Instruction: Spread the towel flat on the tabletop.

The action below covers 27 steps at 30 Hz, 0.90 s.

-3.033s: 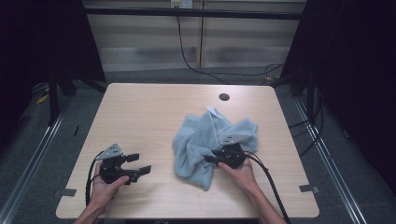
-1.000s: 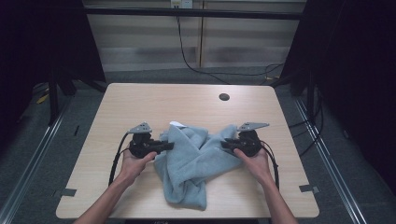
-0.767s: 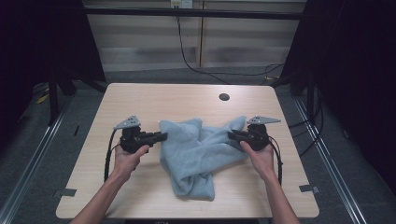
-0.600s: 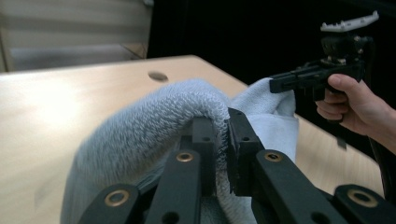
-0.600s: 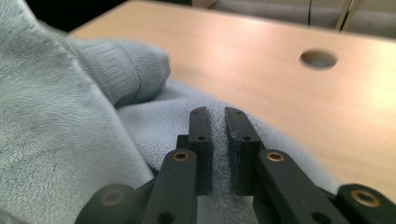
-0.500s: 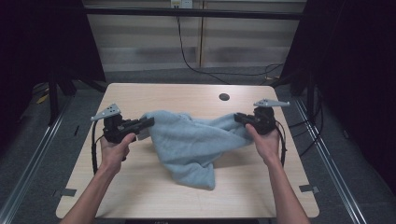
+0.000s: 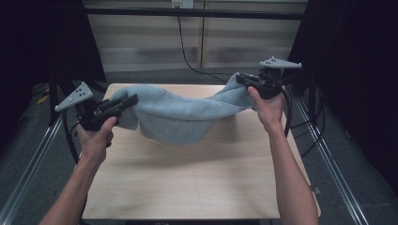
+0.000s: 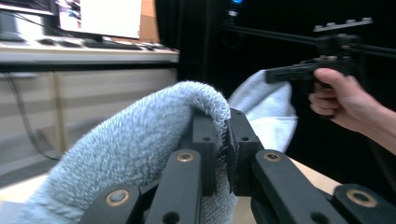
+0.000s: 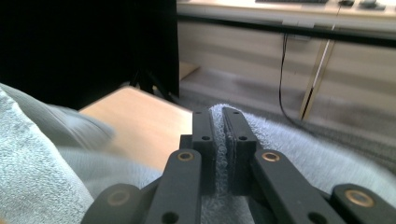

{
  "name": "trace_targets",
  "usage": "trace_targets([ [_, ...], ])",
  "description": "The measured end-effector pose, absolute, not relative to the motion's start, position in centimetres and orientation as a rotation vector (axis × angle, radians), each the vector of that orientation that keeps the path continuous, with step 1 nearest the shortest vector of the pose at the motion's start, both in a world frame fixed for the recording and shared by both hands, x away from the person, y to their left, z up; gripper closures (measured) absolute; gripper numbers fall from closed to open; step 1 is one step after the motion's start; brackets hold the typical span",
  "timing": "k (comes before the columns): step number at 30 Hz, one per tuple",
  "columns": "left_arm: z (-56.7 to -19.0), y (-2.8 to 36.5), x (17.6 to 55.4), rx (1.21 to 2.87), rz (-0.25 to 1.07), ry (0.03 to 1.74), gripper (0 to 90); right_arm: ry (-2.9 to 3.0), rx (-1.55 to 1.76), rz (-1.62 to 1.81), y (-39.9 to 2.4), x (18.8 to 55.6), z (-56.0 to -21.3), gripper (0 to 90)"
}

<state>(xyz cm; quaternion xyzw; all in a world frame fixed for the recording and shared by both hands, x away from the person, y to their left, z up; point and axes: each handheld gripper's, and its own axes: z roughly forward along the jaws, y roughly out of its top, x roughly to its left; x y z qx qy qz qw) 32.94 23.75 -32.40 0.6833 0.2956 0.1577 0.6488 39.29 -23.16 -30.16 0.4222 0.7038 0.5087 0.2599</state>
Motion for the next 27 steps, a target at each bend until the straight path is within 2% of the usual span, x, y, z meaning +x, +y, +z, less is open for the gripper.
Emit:
trace_targets([
  [7,-39.9,23.8,29.4,1.684,0.173,0.732,82.8,2.076,1.231,1.212,-24.4,34.9,-38.9,83.6],
  [11,-41.6,23.5,28.4,1.704,0.093,0.767,75.3,2.151,1.235,1.037,-24.9,32.6,-42.5,72.6],
  [17,-40.5,22.5,28.7,1.711,0.082,0.711,58.0,2.085,1.310,1.112,-27.0,30.9,-43.5,58.6],
  [21,-40.2,21.6,28.8,1.725,0.097,0.682,56.3,2.107,1.326,1.151,-26.6,30.9,-44.1,56.7],
  [27,-40.7,21.9,27.8,1.769,0.104,0.663,49.4,2.239,1.279,1.109,-22.7,32.2,-46.6,54.9],
])
